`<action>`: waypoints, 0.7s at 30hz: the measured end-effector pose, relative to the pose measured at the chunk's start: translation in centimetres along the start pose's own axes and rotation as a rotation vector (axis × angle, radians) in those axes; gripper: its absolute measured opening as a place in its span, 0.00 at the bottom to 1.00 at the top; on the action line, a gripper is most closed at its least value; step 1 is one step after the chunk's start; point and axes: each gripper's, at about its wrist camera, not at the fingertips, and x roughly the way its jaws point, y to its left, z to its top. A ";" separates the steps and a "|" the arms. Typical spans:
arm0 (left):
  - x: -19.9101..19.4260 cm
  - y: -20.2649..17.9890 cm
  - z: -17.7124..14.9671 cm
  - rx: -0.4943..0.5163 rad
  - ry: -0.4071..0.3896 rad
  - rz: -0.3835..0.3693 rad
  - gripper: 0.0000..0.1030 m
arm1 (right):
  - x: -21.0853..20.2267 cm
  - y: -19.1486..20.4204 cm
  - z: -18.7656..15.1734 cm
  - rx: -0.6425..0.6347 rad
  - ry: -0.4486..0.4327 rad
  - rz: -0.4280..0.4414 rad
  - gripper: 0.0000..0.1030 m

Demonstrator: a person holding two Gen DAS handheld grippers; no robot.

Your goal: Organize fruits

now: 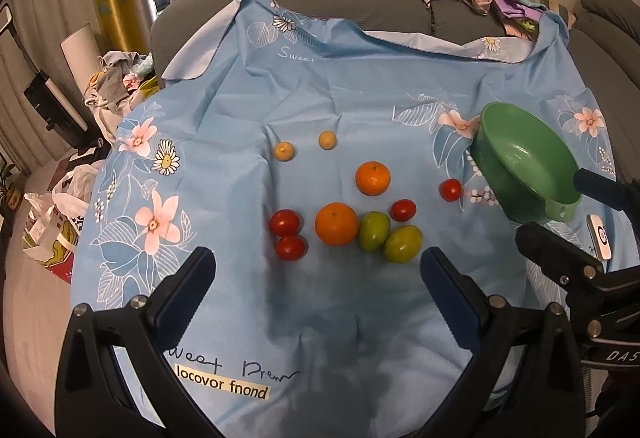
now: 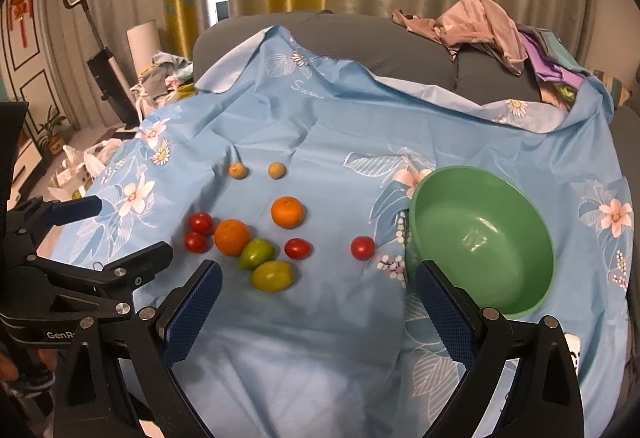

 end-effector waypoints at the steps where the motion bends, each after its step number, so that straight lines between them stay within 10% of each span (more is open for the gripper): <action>1: 0.0 0.0 0.0 0.000 -0.001 0.001 1.00 | 0.0 0.1 0.0 -0.001 0.000 0.001 0.95; 21: -0.1 0.5 -0.1 -0.008 -0.004 -0.004 1.00 | 0.1 0.7 0.0 -0.009 0.001 0.002 0.95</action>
